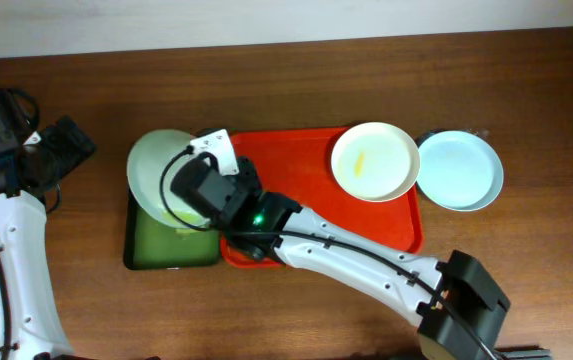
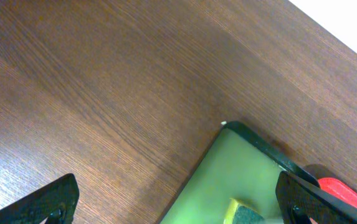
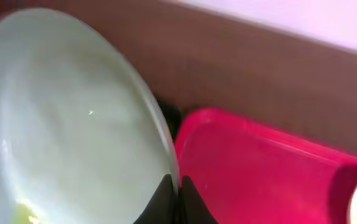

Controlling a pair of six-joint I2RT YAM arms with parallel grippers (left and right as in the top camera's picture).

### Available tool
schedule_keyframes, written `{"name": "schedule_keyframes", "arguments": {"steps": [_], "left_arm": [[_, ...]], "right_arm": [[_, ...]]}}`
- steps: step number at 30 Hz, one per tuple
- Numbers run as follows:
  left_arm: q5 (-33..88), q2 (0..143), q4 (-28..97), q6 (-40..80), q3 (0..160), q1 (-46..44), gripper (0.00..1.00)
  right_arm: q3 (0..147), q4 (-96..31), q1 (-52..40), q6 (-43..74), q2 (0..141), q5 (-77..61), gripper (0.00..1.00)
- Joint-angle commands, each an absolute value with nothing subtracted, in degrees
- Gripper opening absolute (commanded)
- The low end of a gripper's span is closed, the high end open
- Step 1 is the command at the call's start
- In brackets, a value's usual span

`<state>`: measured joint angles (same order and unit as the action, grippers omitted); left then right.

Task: Clean dirty plates on tray and stack at the side
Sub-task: 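Lift the pale-green plate with the right gripper and carry it rightward, then lower the pale-green plate onto the light-blue plate and release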

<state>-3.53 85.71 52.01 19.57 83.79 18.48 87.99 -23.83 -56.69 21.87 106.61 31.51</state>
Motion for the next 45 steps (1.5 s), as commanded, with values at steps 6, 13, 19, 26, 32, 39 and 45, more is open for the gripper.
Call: {"name": "schedule_keyframes", "arguments": {"steps": [6, 13, 19, 26, 32, 39, 45], "left_arm": [[-3.2, 84.8, 51.9, 20.1, 84.1, 18.9, 0.99], [-3.2, 84.8, 51.9, 20.1, 84.1, 18.9, 0.99], [-3.2, 84.8, 51.9, 20.1, 84.1, 18.9, 0.99], [-3.2, 84.8, 51.9, 20.1, 84.1, 18.9, 0.99], [-3.2, 84.8, 51.9, 20.1, 84.1, 18.9, 0.99], [-3.2, 84.8, 51.9, 20.1, 84.1, 18.9, 0.99], [-3.2, 84.8, 51.9, 20.1, 84.1, 18.9, 0.99]], "right_arm": [[89.2, -0.1, -65.2, -25.3, 106.8, 51.8, 0.04], [89.2, 2.4, -65.2, -29.5, 106.8, 53.3, 0.04], [89.2, 2.4, -65.1, -24.5, 106.8, 54.7, 0.04], [89.1, -15.6, -58.3, 12.4, 106.8, 42.6, 0.04], [89.2, -24.7, -38.4, 29.5, 106.8, -12.4, 0.04], [89.2, -36.1, -11.3, 30.9, 106.8, -34.3, 0.04], [89.2, -53.7, 17.3, 21.5, 106.8, -33.5, 0.04]]}}
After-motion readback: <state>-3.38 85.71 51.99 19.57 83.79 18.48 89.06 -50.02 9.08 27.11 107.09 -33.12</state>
